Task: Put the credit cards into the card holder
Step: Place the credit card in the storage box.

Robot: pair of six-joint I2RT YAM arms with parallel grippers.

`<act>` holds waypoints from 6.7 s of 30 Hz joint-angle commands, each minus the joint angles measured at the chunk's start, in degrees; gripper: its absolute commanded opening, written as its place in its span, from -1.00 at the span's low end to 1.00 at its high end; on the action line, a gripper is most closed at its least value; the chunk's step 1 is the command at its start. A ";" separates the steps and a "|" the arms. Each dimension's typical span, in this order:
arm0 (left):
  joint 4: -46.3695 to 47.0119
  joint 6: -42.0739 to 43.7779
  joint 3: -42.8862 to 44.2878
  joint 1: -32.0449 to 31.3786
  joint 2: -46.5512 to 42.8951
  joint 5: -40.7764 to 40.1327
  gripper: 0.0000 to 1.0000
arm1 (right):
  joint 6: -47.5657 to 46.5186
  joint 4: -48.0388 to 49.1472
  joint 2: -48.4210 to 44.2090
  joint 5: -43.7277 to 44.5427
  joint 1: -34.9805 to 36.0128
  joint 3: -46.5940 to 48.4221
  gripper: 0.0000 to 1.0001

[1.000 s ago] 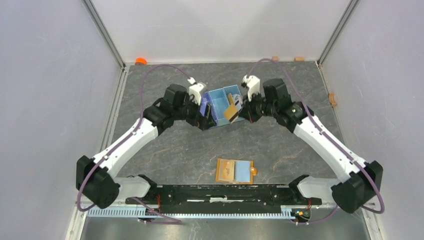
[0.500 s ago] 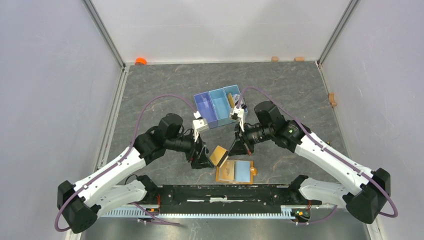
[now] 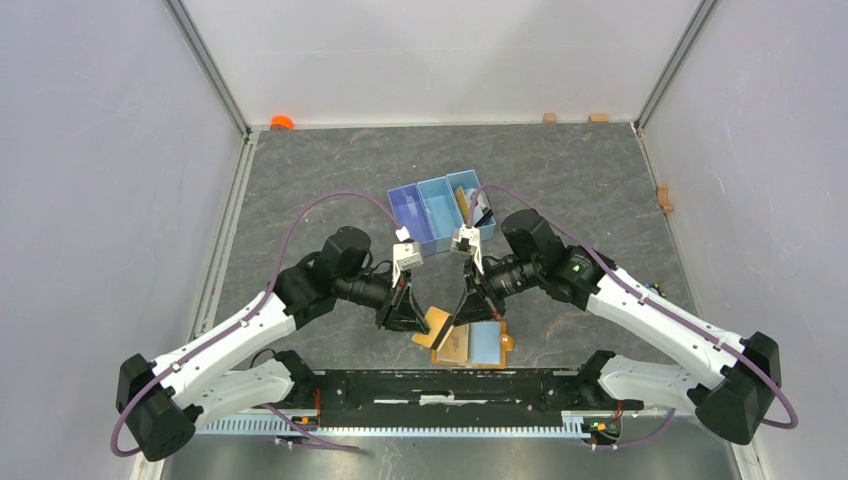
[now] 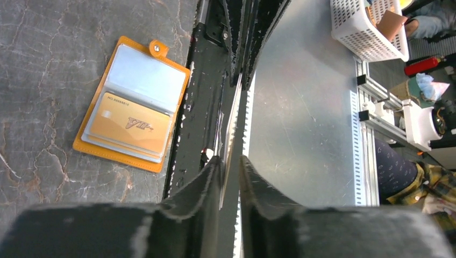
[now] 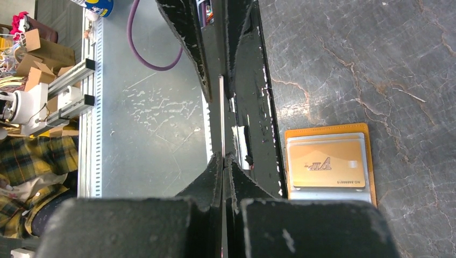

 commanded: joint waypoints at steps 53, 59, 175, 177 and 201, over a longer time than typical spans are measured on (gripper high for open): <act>27.00 -23.53 15.58 26.80 25.00 4.61 -0.68 | 24.12 54.70 25.82 5.19 -19.86 6.05 -1.00; 28.73 -25.06 15.15 29.22 26.28 4.95 -0.83 | 23.97 54.51 27.42 6.97 -22.16 6.28 -1.00; 20.06 -8.25 22.43 21.66 33.68 10.29 -0.96 | 3.70 26.30 27.90 -6.61 -26.07 19.08 -1.00; 14.49 -3.91 24.94 22.21 35.19 7.20 -0.96 | 2.40 25.32 31.27 -5.29 -26.21 21.66 -1.00; 14.73 -2.25 28.00 29.28 41.06 -9.19 -0.96 | -1.70 20.90 48.74 0.75 -31.21 32.66 -1.00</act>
